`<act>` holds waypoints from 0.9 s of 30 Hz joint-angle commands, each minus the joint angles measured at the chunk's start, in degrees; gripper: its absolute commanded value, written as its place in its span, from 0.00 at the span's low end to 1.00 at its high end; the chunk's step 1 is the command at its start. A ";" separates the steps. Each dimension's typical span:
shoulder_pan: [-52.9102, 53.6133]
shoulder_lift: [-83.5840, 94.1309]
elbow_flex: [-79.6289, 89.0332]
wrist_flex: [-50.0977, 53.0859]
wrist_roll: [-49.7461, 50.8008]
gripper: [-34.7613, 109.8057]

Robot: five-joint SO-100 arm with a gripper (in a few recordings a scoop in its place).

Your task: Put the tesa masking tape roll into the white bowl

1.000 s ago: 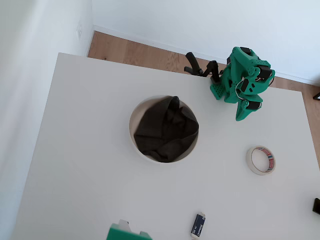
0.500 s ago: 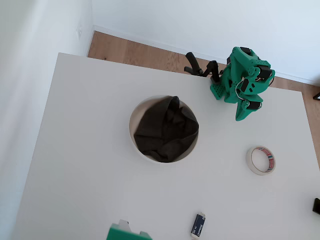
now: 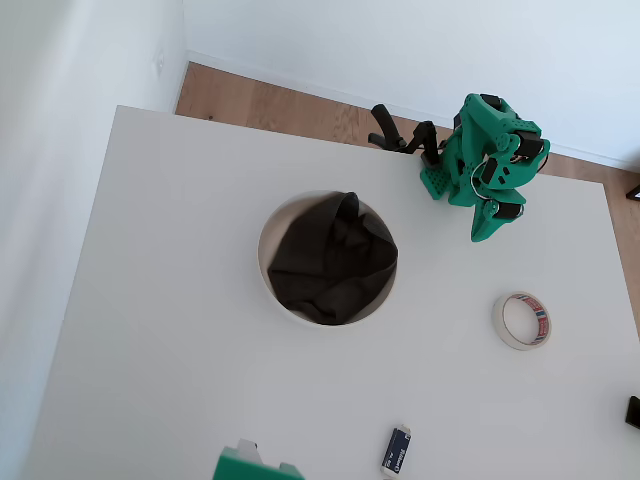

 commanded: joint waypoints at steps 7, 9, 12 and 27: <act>1.05 0.35 -1.32 -1.85 -0.70 0.18; 1.41 0.35 -1.93 -2.20 -1.14 0.18; 1.85 -1.85 -3.60 -3.16 -0.35 0.18; 0.62 -47.55 -34.01 -8.79 -0.53 0.18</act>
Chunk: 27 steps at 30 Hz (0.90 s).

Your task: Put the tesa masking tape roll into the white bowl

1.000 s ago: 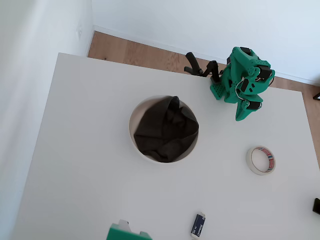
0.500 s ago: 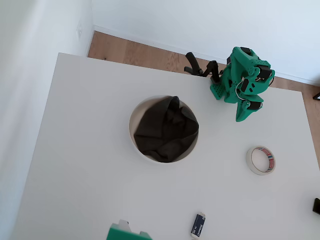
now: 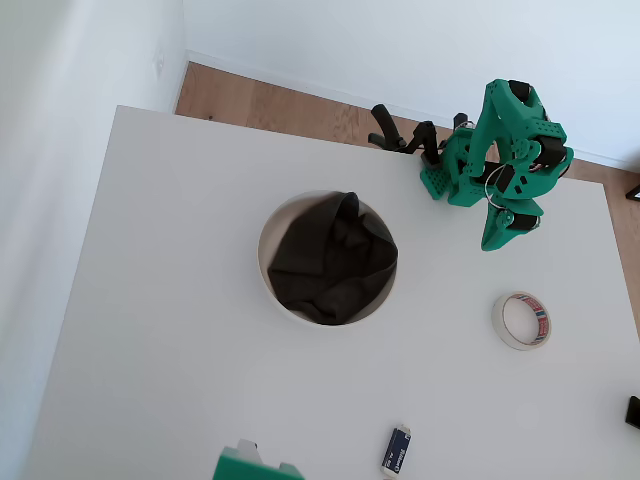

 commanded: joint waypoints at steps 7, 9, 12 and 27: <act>-5.27 -37.09 -21.09 -6.06 2.29 0.18; -8.26 -43.95 -23.82 -6.59 3.25 0.18; -13.01 -49.13 -24.96 -9.76 4.75 0.19; -22.68 -58.45 -39.20 -6.94 9.14 0.35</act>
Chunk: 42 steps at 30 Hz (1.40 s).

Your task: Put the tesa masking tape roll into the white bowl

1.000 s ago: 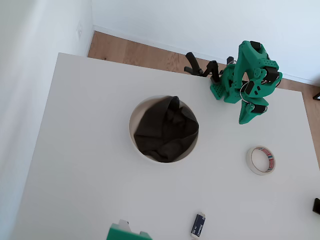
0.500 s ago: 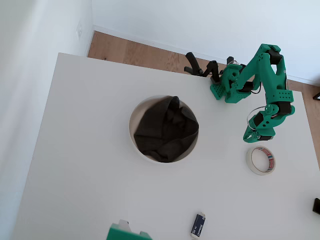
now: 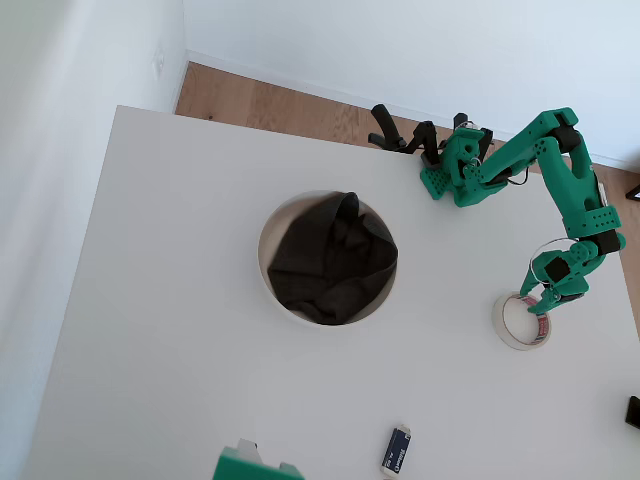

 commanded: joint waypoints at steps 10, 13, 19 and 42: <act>-2.11 -2.29 -3.96 0.09 2.72 0.35; -2.81 -2.99 -3.96 0.35 3.16 0.35; -2.64 -2.99 -3.87 0.44 3.43 0.35; -6.33 -5.10 -2.81 1.05 7.03 0.33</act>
